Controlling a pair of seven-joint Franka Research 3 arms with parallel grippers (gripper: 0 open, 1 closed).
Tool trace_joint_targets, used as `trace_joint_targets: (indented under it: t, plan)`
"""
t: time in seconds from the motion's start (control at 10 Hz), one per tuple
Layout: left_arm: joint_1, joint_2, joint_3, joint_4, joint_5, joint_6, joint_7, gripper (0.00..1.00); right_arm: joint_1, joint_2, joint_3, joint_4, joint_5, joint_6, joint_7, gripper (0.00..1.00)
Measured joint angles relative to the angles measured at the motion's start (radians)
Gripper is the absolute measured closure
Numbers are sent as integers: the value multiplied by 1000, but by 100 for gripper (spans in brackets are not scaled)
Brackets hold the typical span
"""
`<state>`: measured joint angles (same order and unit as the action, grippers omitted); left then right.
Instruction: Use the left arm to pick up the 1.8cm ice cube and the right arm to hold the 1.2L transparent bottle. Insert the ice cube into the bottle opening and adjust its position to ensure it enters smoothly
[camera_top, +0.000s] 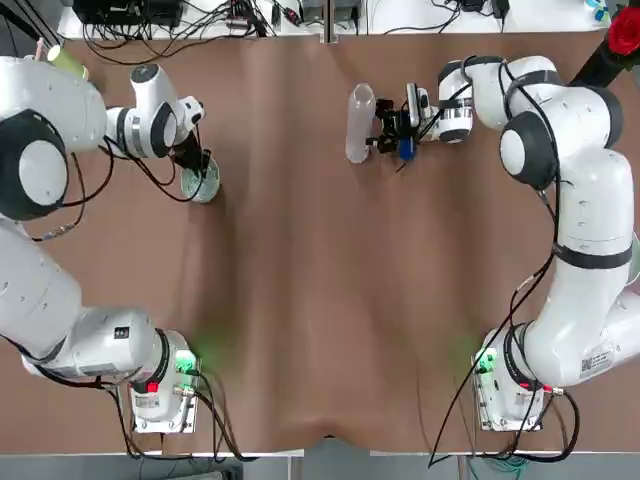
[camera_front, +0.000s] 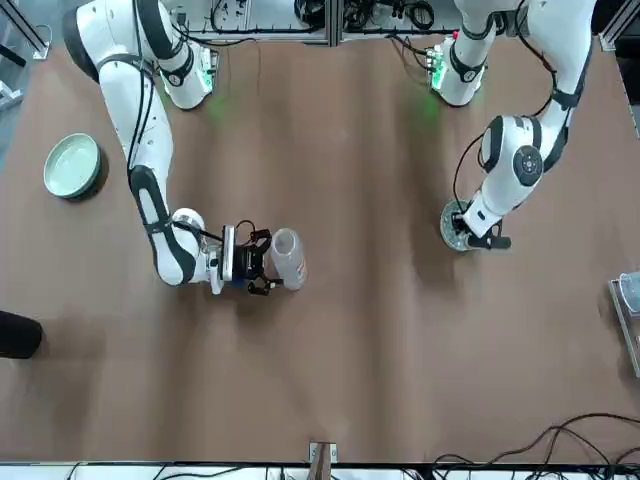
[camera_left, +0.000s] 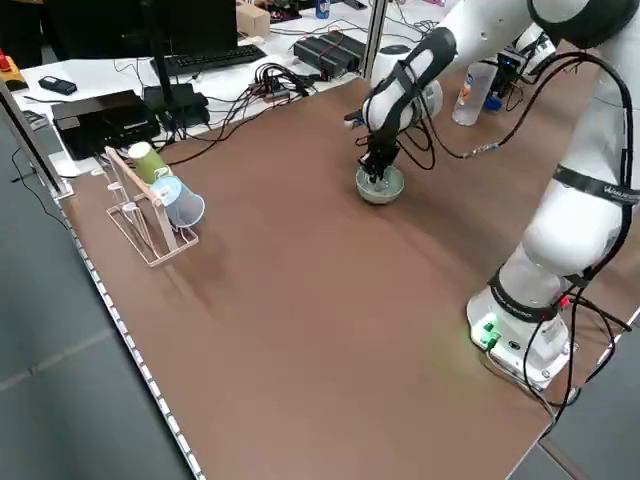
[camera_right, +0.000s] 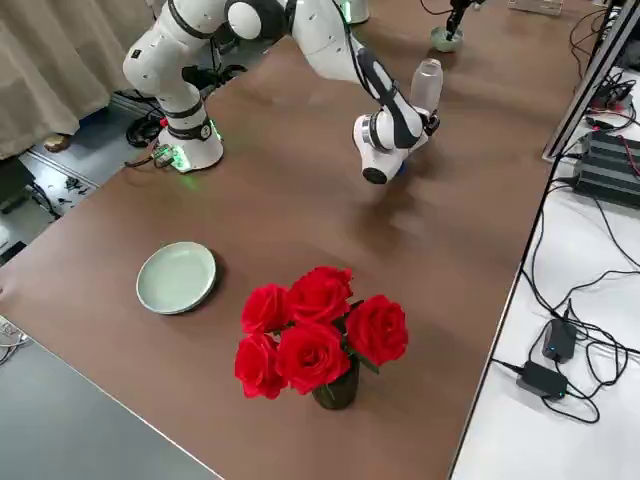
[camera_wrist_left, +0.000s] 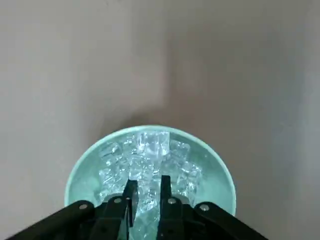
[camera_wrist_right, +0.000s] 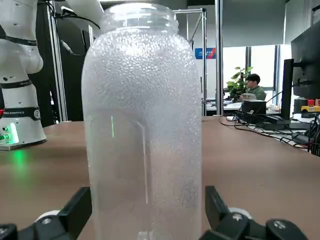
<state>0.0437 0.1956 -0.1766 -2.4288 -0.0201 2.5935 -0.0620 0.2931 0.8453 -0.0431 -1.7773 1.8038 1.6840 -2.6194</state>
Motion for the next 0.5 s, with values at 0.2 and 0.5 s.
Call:
trace_joint_targets:
  t: [0.2,0.5]
  plan:
    - [0,-30,-3,0,0,-27,-7,79,0,0,0,0,0,0,0,0]
    - [0,-59,-16,0,0,-42,-42,79,0,4,0,0,0,0,0,0]
